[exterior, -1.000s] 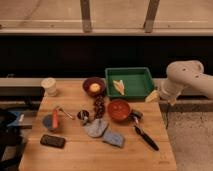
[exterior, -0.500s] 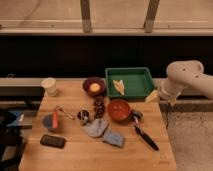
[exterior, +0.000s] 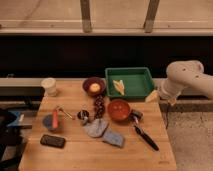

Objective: Place banana in red bowl

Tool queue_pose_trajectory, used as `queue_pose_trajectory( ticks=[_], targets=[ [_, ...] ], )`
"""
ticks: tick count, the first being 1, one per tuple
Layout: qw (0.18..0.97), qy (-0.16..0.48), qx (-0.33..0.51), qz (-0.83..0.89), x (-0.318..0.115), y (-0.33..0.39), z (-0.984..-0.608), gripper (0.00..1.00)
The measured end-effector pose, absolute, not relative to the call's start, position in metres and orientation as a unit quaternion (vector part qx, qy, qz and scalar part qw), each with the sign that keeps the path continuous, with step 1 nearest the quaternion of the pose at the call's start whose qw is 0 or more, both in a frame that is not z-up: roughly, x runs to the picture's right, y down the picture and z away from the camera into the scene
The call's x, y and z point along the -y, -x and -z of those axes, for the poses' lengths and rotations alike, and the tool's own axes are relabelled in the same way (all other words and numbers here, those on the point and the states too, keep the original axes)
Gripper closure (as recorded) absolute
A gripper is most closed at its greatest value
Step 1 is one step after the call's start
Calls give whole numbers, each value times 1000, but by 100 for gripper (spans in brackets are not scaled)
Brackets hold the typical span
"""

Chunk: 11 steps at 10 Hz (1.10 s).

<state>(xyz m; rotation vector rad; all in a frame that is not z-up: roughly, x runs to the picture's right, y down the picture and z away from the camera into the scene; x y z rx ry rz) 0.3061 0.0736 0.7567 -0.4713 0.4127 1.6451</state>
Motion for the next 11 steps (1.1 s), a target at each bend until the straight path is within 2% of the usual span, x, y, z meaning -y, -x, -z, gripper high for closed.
queue_pose_trajectory(
  ticks=[8,11],
  targets=[
    [637,206,-180,-721,-73,-306,-757,20],
    [664,193,-148,-707,-56,-300,-764,20]
  ],
)
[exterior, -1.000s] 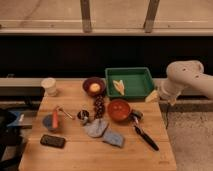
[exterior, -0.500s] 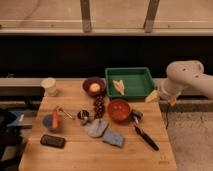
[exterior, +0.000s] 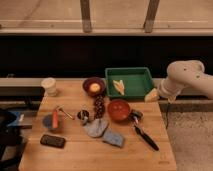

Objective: Place banana in red bowl

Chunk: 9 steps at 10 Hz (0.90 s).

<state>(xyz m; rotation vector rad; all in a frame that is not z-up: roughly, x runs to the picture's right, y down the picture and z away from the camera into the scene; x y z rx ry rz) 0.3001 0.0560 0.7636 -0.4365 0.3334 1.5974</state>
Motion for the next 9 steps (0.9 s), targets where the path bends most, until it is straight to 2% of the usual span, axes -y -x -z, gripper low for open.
queue_pose_trajectory(
  ticks=[5,9],
  targets=[
    [771,166,-79,-610,17,-208,-798,20],
    [810,142,-38,-567,60,-193,-810,20]
  ],
)
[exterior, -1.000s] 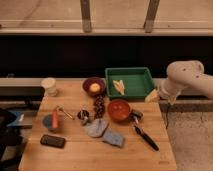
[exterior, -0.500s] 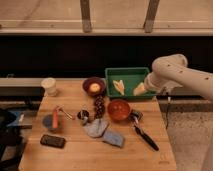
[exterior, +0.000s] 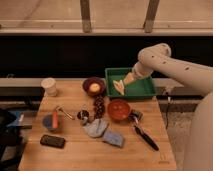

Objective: Place banana in red bowl

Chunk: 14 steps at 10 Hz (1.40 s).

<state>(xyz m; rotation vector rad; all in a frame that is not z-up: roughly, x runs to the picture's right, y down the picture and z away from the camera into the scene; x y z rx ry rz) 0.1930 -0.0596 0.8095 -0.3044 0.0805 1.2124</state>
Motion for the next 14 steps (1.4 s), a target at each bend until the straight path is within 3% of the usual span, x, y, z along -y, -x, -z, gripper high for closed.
queue_pose_trajectory(
  ticks=[5,11,14],
  targets=[
    [810,145,-34,-567,49,-186,-815,20],
    [812,157,12,-562,54,-144,-870,20],
    [811,159,11,-564,54,-145,-874,20]
  ],
)
